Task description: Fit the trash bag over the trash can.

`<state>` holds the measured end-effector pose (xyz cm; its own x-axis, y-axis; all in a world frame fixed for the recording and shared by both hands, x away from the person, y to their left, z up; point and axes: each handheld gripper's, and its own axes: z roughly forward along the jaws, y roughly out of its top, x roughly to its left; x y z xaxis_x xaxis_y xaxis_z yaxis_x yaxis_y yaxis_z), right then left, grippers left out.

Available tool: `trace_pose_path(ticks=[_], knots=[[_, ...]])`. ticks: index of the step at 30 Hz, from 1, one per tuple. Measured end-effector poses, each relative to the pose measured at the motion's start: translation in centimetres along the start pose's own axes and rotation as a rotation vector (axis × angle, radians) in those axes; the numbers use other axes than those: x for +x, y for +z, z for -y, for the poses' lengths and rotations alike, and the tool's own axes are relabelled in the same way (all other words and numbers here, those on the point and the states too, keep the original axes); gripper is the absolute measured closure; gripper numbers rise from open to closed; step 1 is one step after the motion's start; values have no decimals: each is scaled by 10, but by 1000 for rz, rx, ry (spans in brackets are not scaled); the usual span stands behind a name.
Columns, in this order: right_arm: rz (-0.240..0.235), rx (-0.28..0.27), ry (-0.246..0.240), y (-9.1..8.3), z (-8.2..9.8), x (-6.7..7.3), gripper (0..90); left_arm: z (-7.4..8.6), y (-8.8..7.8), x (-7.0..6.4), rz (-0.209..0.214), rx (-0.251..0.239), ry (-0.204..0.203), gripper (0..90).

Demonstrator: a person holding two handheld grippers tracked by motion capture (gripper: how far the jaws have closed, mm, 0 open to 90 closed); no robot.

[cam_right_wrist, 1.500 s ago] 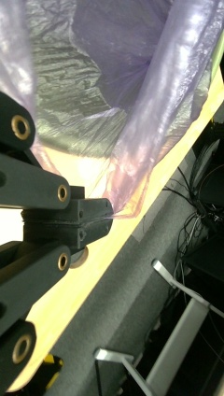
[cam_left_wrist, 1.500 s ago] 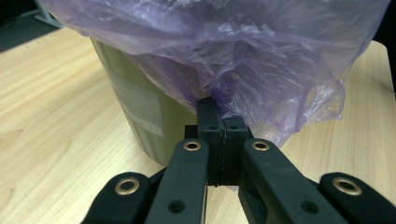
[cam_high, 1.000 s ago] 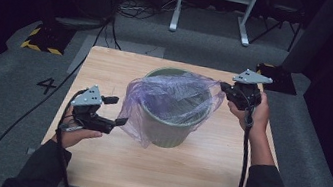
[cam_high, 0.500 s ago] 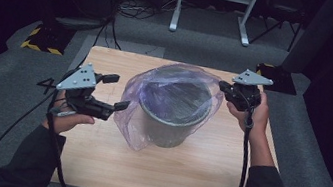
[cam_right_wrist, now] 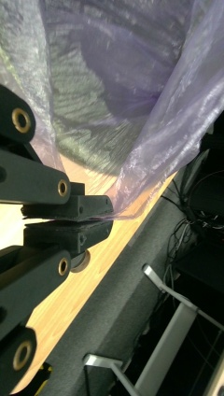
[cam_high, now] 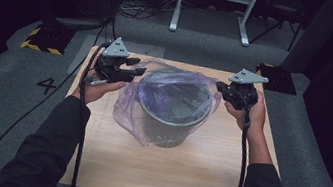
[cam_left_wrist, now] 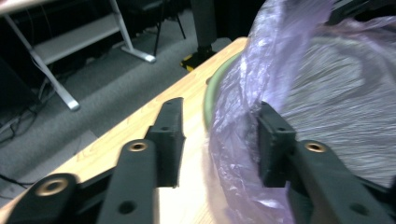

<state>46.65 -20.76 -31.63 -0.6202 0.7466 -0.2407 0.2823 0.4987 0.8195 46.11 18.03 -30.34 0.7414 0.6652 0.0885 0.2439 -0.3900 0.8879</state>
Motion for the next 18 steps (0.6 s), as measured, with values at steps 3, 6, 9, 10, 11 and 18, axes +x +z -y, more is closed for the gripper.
trace_pose_path(ticks=[3, 6, 9, 10, 11, 18], knots=[[5, 17, 4, 5, 1, -2, 874, 7, 12, 15, -10, 24, -62, 678], [19, 38, 15, 12, 3, -6, 874, 11, 24, 22, -23, 43, -87, 707], [20, 62, 35, 20, 5, -9, 874, 15, 37, 27, -22, 48, -85, 759], [18, 68, 43, 23, 6, -11, 874, 17, 42, 28, -16, 56, -85, 773], [18, 74, 47, 25, 7, -12, 874, 18, 47, 30, -11, 63, -82, 774], [-10, 91, 129, 41, 18, -23, 869, 33, 70, 41, -3, 67, -134, 808]])
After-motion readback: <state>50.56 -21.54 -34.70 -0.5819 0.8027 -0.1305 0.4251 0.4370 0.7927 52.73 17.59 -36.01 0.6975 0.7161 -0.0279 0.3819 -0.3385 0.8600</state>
